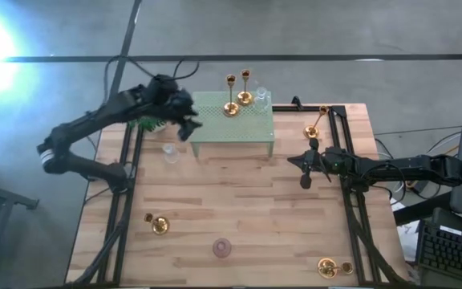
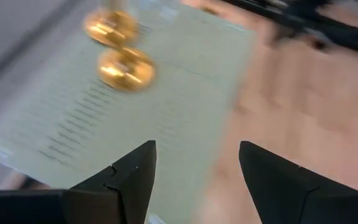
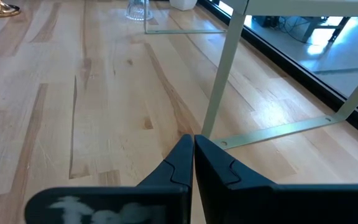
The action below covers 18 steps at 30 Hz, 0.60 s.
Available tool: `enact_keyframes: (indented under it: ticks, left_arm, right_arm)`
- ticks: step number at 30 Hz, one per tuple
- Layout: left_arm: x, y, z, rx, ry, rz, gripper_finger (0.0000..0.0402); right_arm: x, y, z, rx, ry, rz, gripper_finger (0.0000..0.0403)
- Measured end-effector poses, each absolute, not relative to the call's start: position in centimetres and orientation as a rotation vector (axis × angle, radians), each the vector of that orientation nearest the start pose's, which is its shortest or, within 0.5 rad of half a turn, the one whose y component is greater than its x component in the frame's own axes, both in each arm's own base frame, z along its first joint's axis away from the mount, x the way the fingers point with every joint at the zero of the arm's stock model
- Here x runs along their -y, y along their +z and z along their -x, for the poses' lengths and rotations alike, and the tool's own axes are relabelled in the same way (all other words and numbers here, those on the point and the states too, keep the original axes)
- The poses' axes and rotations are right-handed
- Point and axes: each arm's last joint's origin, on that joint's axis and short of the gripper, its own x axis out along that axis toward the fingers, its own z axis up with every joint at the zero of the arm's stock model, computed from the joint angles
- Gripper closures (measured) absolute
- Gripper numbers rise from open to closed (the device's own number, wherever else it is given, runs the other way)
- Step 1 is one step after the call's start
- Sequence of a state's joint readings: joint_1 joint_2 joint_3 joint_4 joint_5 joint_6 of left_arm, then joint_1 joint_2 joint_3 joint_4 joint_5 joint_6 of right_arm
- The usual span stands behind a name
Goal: Pick & Place candle stick holders
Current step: Put the gold candle holder on the shelf
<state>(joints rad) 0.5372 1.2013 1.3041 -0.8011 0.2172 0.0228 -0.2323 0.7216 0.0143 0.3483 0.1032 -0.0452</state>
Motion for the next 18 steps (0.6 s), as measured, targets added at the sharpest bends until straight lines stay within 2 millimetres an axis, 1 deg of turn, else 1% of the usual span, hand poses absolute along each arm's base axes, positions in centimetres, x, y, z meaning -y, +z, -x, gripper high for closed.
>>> enact_keyframes:
  ticks: [3, 6, 9, 11, 14, 18]
  left_arm:
    - [-8.5, 38.4, -18.5, -0.656, 0.174, 0.285, 0.0168]
    - [-5.5, 39.3, -16.8, -0.608, 0.092, 0.313, 0.0168]
    - [-3.1, 39.3, -15.1, -0.582, 0.057, 0.361, 0.0168]
    - [-1.8, 38.8, -14.3, -0.588, 0.089, 0.402, 0.0168]
    - [-0.2, 37.2, -13.1, -0.635, 0.143, 0.461, 0.0168]
    - [1.4, 35.0, -12.4, -0.706, 0.162, 0.572, 0.0168]
  right_arm:
    - [3.5, 13.0, -13.3, -0.367, -0.324, 0.021, 0.0394]
    - [3.5, 13.0, -13.3, -0.367, -0.324, 0.021, 0.0394]
    - [3.5, 13.0, -13.3, -0.367, -0.324, 0.021, 0.0394]
    - [3.5, 13.0, -13.3, -0.367, -0.324, 0.021, 0.0394]
    - [3.5, 13.0, -13.3, -0.367, -0.324, 0.021, 0.0394]
    - [3.5, 13.0, -13.3, -0.367, -0.324, 0.021, 0.0394]
